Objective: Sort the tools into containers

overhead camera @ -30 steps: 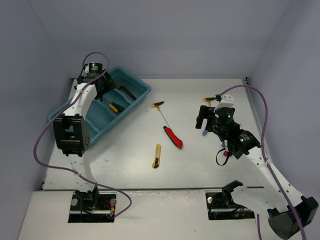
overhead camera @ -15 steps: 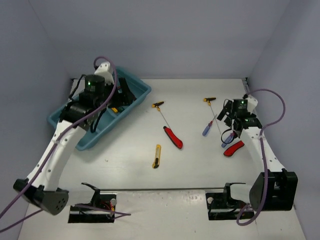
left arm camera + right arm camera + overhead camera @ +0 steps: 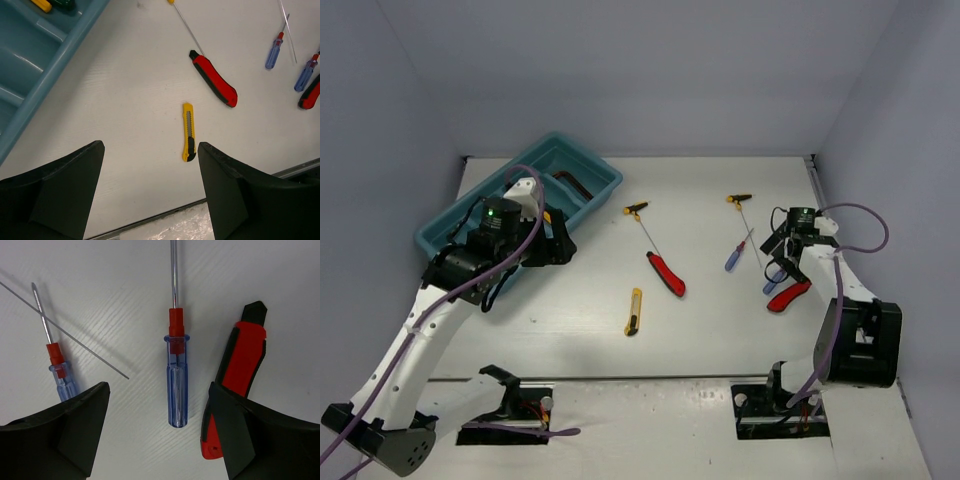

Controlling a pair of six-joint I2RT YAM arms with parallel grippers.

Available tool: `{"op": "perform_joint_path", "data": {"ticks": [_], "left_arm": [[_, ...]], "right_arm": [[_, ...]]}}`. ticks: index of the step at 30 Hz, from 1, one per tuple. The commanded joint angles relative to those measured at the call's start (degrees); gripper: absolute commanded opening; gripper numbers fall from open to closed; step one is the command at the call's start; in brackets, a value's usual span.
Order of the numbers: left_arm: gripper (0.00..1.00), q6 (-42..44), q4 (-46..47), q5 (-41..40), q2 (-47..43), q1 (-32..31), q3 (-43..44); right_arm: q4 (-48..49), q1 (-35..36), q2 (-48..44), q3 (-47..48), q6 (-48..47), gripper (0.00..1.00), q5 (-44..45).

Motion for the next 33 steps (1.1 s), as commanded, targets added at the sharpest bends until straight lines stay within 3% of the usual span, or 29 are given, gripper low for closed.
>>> {"op": "perform_joint_path", "data": {"ticks": [1,9,17,20,24,26,33], "left_arm": [[0.73,1.1,0.1,1.3,-1.6,-0.1,0.0],[0.73,1.0,-1.1,1.0,-2.5,-0.1,0.0],[0.73,0.0,-1.2,2.3,-2.3,-0.1,1.2],[0.73,-0.6,-1.1,3.0,-1.9,-0.1,1.6],[0.73,-1.5,-1.0,4.3,-0.6,-0.2,2.3],[0.73,-1.8,-1.0,4.7,-0.1,-0.2,2.8],[0.73,-2.2,-0.2,7.6,3.5,-1.5,8.1]], "right_arm": [[2.8,-0.2,3.1,-1.3,3.0,0.75,-0.8],[7.2,-0.2,7.6,-4.2,4.7,0.59,-3.0],[9.3,-0.3,6.5,-9.0,6.4,0.51,-3.8],[9.5,-0.3,5.2,-9.9,6.2,0.39,-3.9],[9.3,-0.3,1.0,-10.6,5.7,0.11,-3.6],[9.2,-0.3,-1.0,-10.5,5.5,0.02,-3.8],[7.7,2.3,-13.5,-7.8,1.5,0.0,-5.2]]}}
